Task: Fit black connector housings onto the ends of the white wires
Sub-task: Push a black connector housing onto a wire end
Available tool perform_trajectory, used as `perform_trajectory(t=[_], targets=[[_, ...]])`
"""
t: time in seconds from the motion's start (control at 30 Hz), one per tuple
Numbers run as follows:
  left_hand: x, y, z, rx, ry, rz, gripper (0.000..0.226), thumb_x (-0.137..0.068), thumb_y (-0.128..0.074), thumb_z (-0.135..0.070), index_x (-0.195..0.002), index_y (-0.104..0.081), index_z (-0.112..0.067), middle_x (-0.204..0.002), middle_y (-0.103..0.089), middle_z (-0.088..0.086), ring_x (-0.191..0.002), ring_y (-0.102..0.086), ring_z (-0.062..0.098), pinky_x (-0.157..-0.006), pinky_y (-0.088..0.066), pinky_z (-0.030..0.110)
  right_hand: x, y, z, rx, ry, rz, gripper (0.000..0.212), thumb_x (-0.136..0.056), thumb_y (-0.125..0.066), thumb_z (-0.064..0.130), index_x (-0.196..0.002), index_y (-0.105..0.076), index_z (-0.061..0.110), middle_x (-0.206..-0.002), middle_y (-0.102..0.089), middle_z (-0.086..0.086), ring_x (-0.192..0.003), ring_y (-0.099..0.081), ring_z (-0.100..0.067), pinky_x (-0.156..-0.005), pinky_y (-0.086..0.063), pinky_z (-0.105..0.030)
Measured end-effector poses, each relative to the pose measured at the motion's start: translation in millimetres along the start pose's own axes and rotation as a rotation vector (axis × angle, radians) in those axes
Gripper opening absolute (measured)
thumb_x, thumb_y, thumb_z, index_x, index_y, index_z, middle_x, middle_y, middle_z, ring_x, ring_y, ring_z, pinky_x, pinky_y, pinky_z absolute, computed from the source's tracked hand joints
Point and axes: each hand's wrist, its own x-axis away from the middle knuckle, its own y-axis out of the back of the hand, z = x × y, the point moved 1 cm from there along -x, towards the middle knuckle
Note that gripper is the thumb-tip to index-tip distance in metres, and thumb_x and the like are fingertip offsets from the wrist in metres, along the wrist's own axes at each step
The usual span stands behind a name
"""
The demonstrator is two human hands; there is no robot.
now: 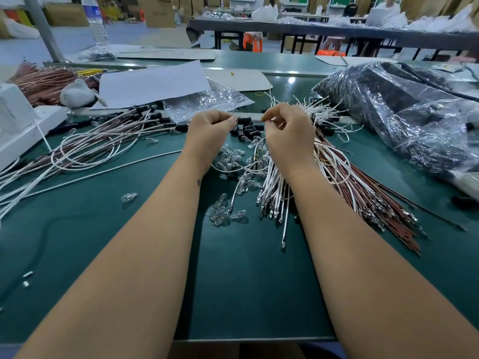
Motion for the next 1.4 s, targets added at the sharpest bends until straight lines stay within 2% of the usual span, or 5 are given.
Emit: perform_trajectory(t=[0.5,0.8,1.1,1.27,1.4], targets=[[4,-3,-4,-0.060,-0.047,0.070,0.012,-0.091,-0.063,-0.016,-0.081,-0.068,-0.022,-0.069,-0.060,-0.005,-0.057,-0.050,-0.003,-0.059,-0.042,0.009,-1,-7,-6,-0.055,0.121,0.076,0.025,-0.085,-0.057,-0.002,-0.102,-0.064,0.014,-0.076,-0.059,0.003,-0.069,-0.053,-0.007,-0.060,-0.037,-0.009],[5,-3,-7,-0.200,-0.158,0.061,0.009,-0.089,-0.064,-0.006,-0.095,-0.070,-0.011,-0.080,-0.068,-0.003,-0.066,-0.058,-0.008,-0.066,-0.044,0.008,0,-8,1,0.107,0.185,0.106,0.018,-0.090,-0.061,0.013,-0.105,-0.069,0.010,-0.099,-0.066,-0.005,-0.093,-0.059,-0.020,-0.086,-0.046,-0.033],[-3,34,2,-0.809,0.093,-0.445,0.024,-0.090,-0.050,-0.020,-0.108,-0.067,-0.022,-0.121,-0.060,0.008,-0.121,-0.041,0.032,-0.096,-0.028,0.041,-7,0,-10,0.353,0.125,-0.035,0.018,-0.097,-0.053,0.016,-0.110,-0.064,0.014,-0.105,-0.067,-0.002,-0.101,-0.056,-0.021,-0.083,-0.030,-0.029],[3,23,-10,-0.755,-0.373,-0.329,0.047,-0.076,-0.050,-0.002,-0.120,-0.060,-0.014,-0.121,-0.055,0.006,-0.116,-0.042,0.027,-0.090,-0.026,0.025,-3,-3,-4,0.168,0.137,0.078,0.017,-0.095,-0.055,0.011,-0.109,-0.064,0.009,-0.103,-0.067,-0.006,-0.096,-0.058,-0.020,-0.085,-0.045,-0.030],[9,-1,-15,-0.627,-0.540,0.001,0.020,-0.087,-0.059,-0.010,-0.104,-0.069,-0.009,-0.098,-0.069,0.005,-0.097,-0.059,0.024,-0.088,-0.045,0.031,-1,-4,-2,0.050,0.151,0.112,0.015,-0.094,-0.056,0.012,-0.107,-0.064,0.011,-0.100,-0.066,-0.004,-0.091,-0.058,-0.017,-0.078,-0.046,-0.029]])
